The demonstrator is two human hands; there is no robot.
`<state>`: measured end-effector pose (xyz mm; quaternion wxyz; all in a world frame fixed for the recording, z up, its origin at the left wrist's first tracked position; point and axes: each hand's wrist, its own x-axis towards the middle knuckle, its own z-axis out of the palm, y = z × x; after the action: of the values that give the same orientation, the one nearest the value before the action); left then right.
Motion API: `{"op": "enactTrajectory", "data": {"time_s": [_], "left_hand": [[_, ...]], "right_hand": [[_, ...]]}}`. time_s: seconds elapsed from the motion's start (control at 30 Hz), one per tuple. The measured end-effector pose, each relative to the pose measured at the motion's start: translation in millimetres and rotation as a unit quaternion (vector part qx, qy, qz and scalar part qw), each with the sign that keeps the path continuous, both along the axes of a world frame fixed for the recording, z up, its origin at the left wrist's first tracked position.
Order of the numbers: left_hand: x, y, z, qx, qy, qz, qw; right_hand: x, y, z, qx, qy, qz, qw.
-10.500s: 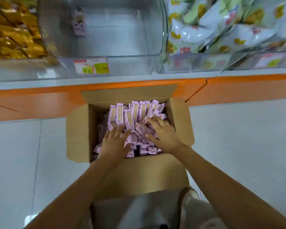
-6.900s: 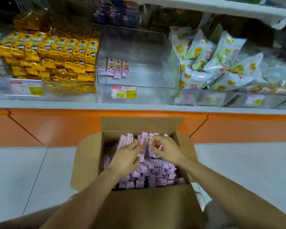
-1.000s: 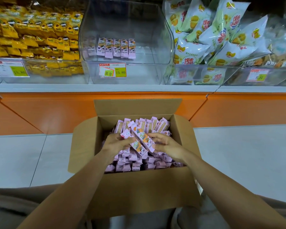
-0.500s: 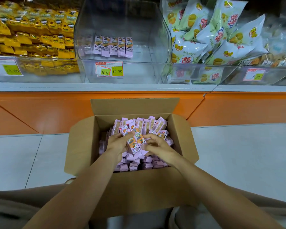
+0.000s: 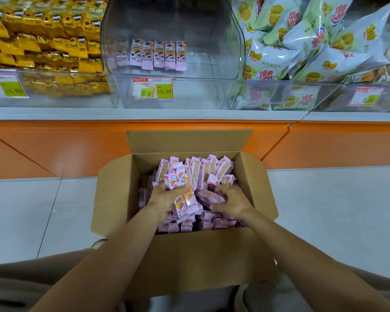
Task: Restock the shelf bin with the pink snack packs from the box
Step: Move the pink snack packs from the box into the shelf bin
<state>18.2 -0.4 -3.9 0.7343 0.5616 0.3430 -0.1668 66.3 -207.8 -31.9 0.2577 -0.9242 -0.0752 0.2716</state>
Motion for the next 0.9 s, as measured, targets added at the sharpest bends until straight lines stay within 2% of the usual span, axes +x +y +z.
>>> {"op": "enactTrajectory", "data": {"time_s": [0.1,0.2,0.27,0.33,0.43,0.53,0.63,0.7,0.9], "left_hand": [[-2.9,-0.2,-4.9,0.004,0.009,-0.016,1.0],[-2.5,3.4,-7.2,-0.004,0.011,-0.01,1.0],[-0.9,4.9,-6.6,-0.005,0.025,0.005,1.0],[2.7,4.9,-8.9,-0.026,0.014,0.024,0.999],[6.2,3.0,-5.6,-0.055,-0.011,0.028,0.998],[0.1,-2.0,21.9,-0.056,-0.049,0.02,0.997],[-5.4,-0.6,36.8,-0.053,-0.08,0.015,0.995],[-9.0,6.1,44.6,-0.061,-0.098,0.031,0.993],[-19.9,12.1,68.0,-0.06,-0.115,0.016,0.991]], "right_hand": [[-4.4,7.6,-10.9,-0.025,-0.016,0.039,0.999],[3.1,4.7,6.6,0.053,-0.02,-0.063,0.996],[8.0,-1.3,25.3,0.186,0.052,-0.16,0.968],[8.1,-2.6,41.6,0.31,0.136,-0.191,0.921],[-0.5,7.8,54.8,0.381,0.209,-0.171,0.884],[-10.2,20.7,58.7,0.409,0.227,-0.191,0.863],[-16.1,26.7,68.0,0.408,0.227,-0.196,0.862],[-21.1,28.2,81.9,0.39,0.22,-0.187,0.874],[-33.0,40.4,106.0,0.382,0.148,-0.162,0.898]]}}
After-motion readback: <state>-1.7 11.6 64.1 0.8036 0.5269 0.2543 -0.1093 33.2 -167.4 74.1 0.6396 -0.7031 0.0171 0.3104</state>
